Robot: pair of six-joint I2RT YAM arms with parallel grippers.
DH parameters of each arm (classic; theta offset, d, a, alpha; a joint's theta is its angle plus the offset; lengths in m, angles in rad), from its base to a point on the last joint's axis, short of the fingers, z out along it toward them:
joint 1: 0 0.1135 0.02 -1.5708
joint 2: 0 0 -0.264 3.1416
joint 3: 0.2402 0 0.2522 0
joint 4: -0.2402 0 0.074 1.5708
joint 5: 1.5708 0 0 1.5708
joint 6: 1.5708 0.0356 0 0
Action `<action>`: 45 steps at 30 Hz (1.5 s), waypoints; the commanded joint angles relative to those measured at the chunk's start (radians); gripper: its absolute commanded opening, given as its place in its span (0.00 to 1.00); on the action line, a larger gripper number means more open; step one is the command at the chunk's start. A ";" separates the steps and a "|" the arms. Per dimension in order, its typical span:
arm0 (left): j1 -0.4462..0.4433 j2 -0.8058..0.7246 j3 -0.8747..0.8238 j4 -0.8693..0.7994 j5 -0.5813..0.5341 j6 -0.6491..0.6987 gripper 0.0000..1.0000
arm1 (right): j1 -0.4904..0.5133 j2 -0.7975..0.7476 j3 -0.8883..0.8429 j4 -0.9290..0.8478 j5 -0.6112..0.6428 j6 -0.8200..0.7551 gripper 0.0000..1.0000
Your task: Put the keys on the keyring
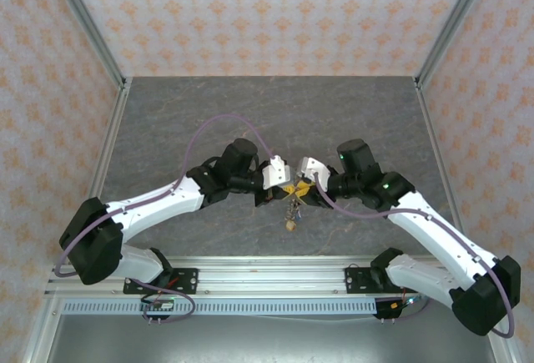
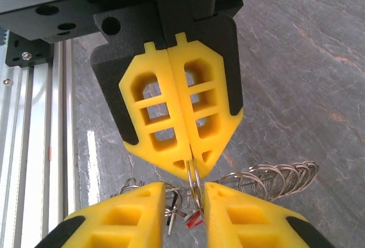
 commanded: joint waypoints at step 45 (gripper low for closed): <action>-0.017 0.027 0.112 -0.135 -0.029 0.090 0.21 | -0.023 -0.002 0.005 0.079 -0.078 -0.012 0.00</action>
